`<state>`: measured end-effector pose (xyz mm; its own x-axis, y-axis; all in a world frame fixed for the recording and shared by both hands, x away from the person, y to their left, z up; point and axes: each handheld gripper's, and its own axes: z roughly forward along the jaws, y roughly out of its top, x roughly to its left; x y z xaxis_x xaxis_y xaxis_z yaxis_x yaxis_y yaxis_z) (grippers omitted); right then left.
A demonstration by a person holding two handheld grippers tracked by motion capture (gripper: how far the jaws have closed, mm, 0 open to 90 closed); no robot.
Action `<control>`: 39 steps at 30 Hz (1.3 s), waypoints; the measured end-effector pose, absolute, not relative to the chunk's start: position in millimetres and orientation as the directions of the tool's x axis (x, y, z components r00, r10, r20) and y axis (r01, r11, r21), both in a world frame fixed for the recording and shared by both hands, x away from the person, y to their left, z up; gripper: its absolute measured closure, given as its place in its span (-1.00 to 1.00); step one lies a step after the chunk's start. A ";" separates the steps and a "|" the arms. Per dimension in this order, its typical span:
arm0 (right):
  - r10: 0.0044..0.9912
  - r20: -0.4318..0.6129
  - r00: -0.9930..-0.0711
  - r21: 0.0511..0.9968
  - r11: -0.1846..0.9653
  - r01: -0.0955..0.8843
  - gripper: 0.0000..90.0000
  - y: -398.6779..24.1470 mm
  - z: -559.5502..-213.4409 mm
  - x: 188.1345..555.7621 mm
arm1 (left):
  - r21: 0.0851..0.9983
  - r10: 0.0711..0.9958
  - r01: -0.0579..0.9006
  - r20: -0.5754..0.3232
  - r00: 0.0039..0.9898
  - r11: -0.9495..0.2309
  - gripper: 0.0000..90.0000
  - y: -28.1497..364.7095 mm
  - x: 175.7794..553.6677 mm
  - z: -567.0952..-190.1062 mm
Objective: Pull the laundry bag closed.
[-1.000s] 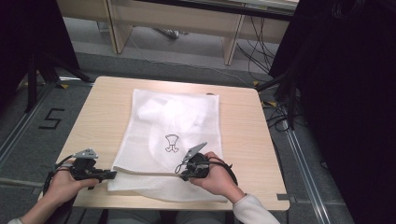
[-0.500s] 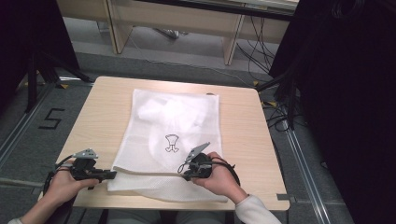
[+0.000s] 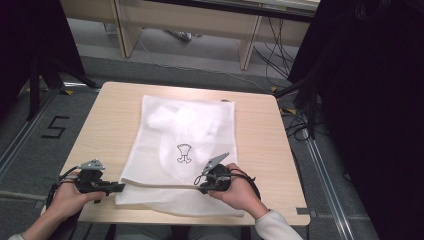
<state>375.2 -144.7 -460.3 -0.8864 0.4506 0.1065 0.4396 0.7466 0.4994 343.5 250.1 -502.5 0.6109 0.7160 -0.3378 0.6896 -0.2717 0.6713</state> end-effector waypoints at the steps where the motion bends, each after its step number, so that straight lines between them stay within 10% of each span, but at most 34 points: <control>1: 0.450 0.106 -0.887 0.497 0.748 0.439 0.83 -145.5 -460.4 375.2 | 0.671 0.716 0.690 -0.337 0.611 -0.273 0.89 250.2 343.5 -502.5; 39: 0.476 0.114 -0.872 0.498 0.732 0.465 0.83 -161.3 -459.3 373.9 | 0.658 0.714 0.698 -0.343 0.610 -0.281 0.89 251.0 343.8 -501.7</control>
<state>373.9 -161.3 -459.3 -0.8720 0.4761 0.1137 0.4648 0.7323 0.4977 343.8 251.0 -501.7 0.6105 0.7141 -0.3427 0.6984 -0.2813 0.6581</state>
